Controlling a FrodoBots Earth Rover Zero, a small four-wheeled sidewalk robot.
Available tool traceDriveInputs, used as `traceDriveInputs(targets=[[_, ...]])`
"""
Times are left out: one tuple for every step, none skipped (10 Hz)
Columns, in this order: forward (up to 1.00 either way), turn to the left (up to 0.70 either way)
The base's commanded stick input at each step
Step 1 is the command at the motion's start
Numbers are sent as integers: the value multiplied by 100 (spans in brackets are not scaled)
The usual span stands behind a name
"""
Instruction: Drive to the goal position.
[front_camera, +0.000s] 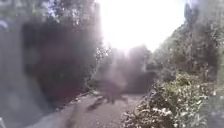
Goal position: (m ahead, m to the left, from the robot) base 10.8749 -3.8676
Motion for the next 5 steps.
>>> traceDriveInputs(targets=[[50,8],[50,0],[50,0],[50,0],[50,-5]])
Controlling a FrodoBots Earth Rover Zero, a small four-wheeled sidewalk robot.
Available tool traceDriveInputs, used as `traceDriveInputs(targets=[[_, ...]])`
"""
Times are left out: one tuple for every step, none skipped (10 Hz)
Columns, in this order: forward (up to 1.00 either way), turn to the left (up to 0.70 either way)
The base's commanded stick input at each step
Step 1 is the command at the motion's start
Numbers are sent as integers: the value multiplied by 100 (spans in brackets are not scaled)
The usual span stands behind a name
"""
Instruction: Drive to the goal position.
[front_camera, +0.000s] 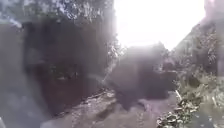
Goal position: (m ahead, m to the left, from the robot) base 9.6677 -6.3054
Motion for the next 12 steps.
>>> traceDriveInputs(targets=[[50,-23],[50,-27],[50,-27],[50,-27],[50,-27],[50,-27],[50,-27],[50,-27],[50,-27],[50,-27],[50,-27],[50,-27]])
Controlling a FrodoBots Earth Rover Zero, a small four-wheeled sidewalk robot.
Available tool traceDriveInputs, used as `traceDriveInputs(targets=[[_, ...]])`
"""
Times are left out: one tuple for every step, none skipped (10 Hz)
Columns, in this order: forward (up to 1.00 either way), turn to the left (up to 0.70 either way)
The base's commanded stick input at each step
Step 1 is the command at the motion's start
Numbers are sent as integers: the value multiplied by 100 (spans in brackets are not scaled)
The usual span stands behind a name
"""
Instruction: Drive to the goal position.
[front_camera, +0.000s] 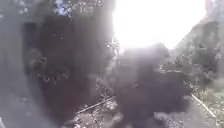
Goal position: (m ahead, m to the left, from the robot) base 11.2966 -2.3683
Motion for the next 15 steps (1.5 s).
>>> traceDriveInputs(targets=[[50,-27],[50,-27],[50,-27],[50,-14],[50,0],[50,0],[50,0],[50,0],[50,0],[50,0],[50,0],[50,0],[50,0],[50,0],[50,0]])
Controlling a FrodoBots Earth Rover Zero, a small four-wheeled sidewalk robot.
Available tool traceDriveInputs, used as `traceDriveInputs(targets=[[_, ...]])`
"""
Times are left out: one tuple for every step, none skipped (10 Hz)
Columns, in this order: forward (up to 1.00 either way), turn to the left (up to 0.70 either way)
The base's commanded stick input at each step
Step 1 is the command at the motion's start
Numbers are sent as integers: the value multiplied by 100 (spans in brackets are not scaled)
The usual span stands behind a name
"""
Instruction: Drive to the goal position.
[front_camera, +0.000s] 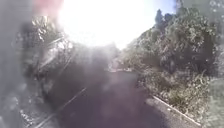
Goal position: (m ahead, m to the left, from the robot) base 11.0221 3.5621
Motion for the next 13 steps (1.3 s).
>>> traceDriveInputs(targets=[[50,0],[50,0],[50,0],[50,0],[50,0],[50,0],[50,0],[50,0],[50,0],[50,0],[50,0],[50,0],[50,0]])
